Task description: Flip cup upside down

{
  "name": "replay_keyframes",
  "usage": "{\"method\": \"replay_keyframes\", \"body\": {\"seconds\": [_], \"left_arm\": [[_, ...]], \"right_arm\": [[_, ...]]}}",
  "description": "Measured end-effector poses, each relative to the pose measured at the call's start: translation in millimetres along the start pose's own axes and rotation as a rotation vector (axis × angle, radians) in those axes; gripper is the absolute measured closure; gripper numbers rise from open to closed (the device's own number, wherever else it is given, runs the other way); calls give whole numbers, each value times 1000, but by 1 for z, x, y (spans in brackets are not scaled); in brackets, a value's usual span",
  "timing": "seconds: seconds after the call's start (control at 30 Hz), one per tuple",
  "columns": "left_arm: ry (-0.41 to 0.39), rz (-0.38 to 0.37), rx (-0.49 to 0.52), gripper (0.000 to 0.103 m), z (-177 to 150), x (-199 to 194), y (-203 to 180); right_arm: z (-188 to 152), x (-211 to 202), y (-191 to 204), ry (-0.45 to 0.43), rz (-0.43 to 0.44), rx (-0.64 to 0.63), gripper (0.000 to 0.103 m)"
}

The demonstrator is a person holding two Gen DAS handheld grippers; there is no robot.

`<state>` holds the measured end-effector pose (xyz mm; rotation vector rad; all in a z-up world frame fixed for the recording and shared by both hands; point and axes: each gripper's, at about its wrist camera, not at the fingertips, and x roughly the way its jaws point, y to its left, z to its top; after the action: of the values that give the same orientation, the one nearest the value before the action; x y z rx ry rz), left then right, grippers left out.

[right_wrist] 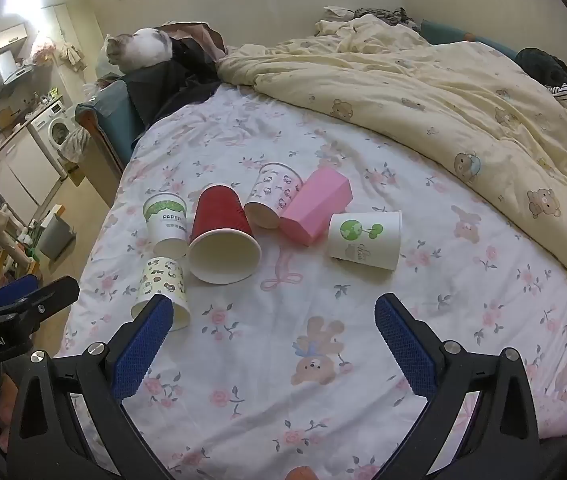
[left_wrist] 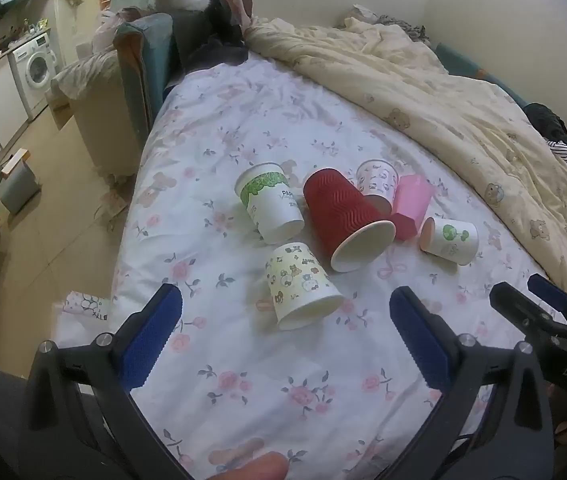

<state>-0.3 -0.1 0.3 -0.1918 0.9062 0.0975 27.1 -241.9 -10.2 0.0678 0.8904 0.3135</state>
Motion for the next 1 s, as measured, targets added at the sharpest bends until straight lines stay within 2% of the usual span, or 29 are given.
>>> {"method": "replay_keyframes", "body": {"seconds": [1.0], "left_arm": [[7,-2,3,0,-1,2,1]], "right_arm": [[0,2,-3,7,-20,-9,0]]}}
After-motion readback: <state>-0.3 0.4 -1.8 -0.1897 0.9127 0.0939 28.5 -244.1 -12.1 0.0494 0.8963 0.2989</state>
